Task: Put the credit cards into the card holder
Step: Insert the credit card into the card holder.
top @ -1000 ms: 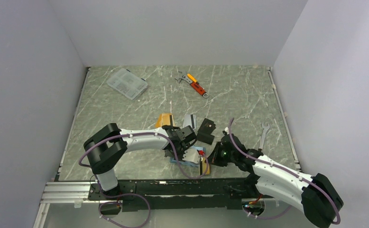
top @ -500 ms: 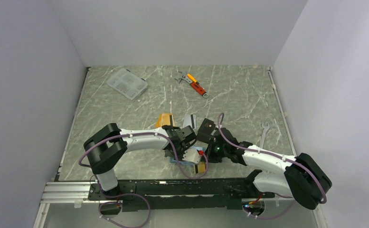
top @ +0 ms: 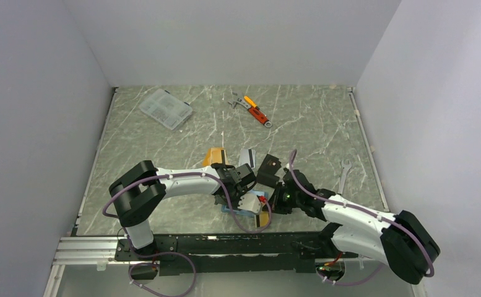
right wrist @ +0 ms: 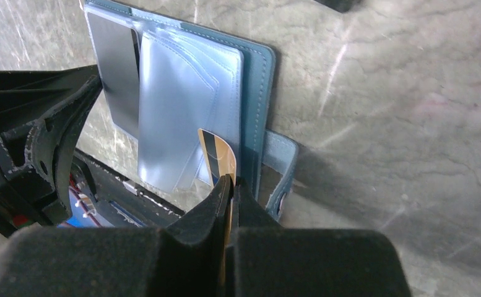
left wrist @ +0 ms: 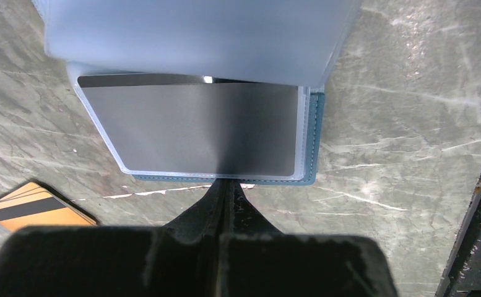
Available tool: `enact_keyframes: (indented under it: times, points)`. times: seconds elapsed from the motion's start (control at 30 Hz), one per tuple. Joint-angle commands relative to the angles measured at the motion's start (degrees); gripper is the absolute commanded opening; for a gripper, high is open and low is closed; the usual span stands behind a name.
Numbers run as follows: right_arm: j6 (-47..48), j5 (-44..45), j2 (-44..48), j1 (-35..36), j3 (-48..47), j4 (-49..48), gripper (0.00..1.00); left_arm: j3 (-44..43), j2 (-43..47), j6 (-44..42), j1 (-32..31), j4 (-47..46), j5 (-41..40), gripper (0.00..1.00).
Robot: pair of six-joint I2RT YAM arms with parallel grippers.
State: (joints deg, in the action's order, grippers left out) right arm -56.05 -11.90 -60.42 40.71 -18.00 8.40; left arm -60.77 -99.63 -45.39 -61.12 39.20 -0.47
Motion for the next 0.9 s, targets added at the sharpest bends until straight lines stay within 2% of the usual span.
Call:
enact_keyframes:
  times: [0.0,0.13,0.43,0.7,0.87]
  points:
    - [0.0,5.2,3.4,0.1,3.8,11.0,0.0,0.7,-0.1,-0.2,-0.3,1.9,1.9,0.02]
    - [0.1,5.9,4.8,0.1,3.3,13.7,0.0,0.3,-0.2,-0.1,-0.3,2.1,2.1,0.02]
    - [-0.3,5.2,1.9,0.3,2.6,15.0,0.0,0.6,0.3,0.1,-0.3,2.2,2.4,0.02]
    - [-1.1,5.4,6.0,0.5,2.9,18.2,0.0,0.0,0.1,-0.2,-0.4,2.7,2.4,0.01]
    - [-1.4,4.6,6.6,0.5,3.4,16.5,0.0,-0.8,-0.3,-0.1,-0.4,3.1,2.5,0.01]
